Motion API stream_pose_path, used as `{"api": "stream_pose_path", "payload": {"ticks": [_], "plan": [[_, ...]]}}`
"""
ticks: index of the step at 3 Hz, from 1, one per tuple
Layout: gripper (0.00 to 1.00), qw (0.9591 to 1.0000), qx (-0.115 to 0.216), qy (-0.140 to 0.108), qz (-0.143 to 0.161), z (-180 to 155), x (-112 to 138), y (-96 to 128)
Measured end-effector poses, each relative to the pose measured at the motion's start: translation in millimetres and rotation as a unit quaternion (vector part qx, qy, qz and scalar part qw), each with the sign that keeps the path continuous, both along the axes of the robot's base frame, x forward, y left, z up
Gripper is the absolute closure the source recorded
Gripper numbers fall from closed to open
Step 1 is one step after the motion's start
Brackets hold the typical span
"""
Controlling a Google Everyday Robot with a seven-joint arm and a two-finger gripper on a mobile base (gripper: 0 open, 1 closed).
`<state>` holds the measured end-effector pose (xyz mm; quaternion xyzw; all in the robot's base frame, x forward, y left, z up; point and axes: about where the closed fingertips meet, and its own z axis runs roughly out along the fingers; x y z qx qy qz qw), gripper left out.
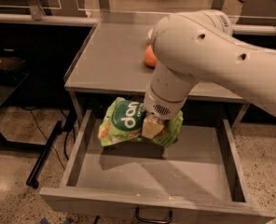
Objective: Pick green rice chip bag from top drawer and place on counter
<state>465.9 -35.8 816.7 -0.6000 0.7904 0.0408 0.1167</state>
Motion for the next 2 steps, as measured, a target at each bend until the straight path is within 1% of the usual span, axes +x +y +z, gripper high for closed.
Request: {"api": "stream_pose_path", "payload": {"ticks": [1, 2], "plan": [[1.00, 0.9997, 0.013, 0.002, -0.019, 0, 16, 5], [1.00, 0.9990, 0.026, -0.013, -0.034, 17, 48, 22]]}}
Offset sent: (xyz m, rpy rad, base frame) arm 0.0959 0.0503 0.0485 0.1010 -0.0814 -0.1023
